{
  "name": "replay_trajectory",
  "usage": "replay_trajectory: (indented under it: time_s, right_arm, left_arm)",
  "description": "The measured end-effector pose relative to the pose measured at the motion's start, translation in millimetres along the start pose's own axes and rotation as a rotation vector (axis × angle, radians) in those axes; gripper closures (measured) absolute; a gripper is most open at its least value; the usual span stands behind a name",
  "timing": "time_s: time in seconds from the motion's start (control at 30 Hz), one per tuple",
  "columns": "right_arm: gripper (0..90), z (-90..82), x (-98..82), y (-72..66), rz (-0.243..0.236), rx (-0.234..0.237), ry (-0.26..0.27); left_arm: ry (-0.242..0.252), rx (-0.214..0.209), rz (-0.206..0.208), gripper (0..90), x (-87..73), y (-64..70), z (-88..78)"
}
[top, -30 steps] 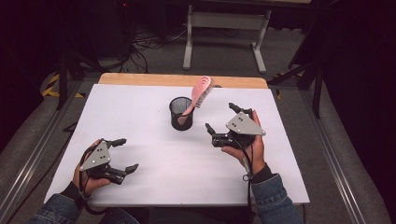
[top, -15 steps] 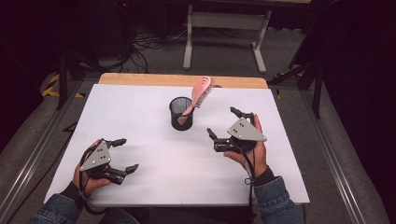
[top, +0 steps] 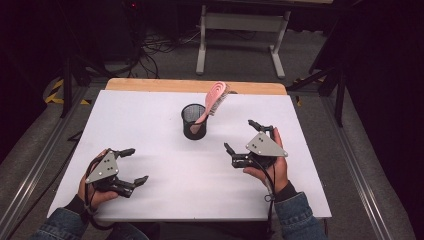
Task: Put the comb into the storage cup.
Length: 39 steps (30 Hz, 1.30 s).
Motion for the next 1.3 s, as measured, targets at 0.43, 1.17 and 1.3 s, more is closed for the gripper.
replay_trajectory:
  time_s: [0.43, 1.17, 1.3]
  right_arm:
    - [3.5, -6.8, -17.0, -3.2, -0.011, 0.013, -0.025]
    - [3.4, -31.4, -65.5, 5.9, -0.010, -0.004, -0.087]
    - [3.3, -37.4, -80.7, 11.7, -0.008, -0.014, -0.124]
  left_arm:
    - [0.001, 0.001, 0.000, 6.0, 0.2, 0.0, 0.1]
    - [-0.002, 0.010, 0.004, 5.7, 0.9, -0.6, -0.1]
    - [0.001, 0.010, 0.006, 5.7, 1.9, -0.1, 0.1]
Point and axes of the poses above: each handheld gripper's, and its own axes: z roughly forward along the jaws, x roughly out of its top, y roughly to its right, the point moved 10 cm from there along z, roughly forward along the jaws, and after that the axes turned 13 degrees about -x, right-handed, at the moved point
